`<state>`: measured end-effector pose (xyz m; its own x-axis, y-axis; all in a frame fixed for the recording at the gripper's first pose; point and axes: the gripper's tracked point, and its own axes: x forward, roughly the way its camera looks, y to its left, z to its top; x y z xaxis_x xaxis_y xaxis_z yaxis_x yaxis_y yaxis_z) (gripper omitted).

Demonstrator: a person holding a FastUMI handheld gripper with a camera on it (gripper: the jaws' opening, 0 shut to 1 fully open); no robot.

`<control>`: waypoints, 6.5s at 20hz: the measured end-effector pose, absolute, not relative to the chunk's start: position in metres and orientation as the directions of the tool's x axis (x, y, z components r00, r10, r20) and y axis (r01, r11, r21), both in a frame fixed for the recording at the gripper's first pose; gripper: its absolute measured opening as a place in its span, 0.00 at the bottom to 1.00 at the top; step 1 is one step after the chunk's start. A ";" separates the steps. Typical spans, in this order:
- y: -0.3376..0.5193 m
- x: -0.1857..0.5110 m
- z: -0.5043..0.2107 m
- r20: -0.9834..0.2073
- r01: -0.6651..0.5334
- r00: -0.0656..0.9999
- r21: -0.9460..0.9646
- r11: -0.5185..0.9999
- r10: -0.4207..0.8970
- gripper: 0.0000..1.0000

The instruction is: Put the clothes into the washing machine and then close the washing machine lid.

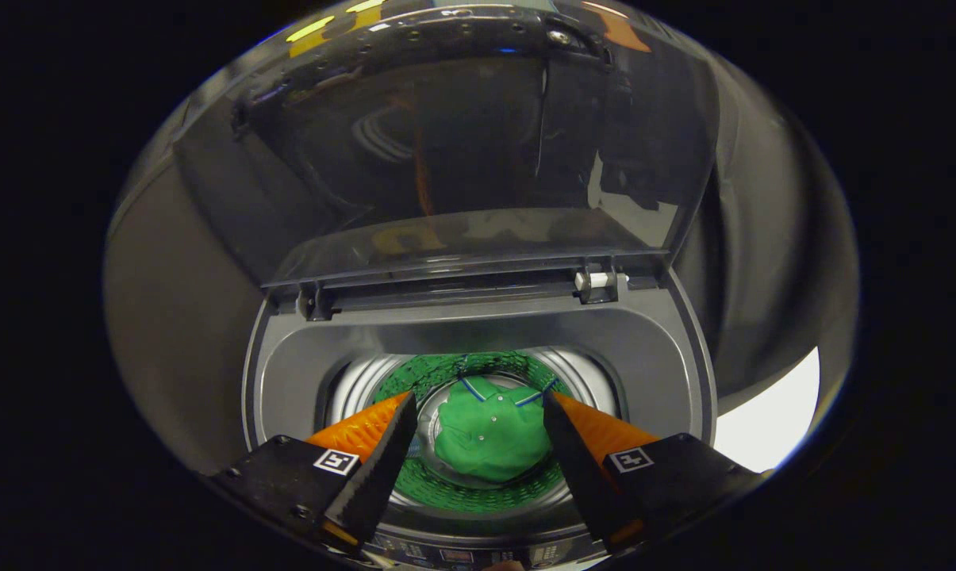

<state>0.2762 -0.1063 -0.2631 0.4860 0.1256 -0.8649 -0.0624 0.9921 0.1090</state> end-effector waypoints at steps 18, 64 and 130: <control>-0.107 0.297 -0.118 -0.679 -0.105 0.703 0.191 0.976 0.209 0.98; -0.062 0.472 -0.074 -0.638 -0.097 0.761 0.061 0.993 0.114 0.99; -0.035 -0.013 0.002 -0.086 -0.109 0.990 0.019 0.994 0.110 1.00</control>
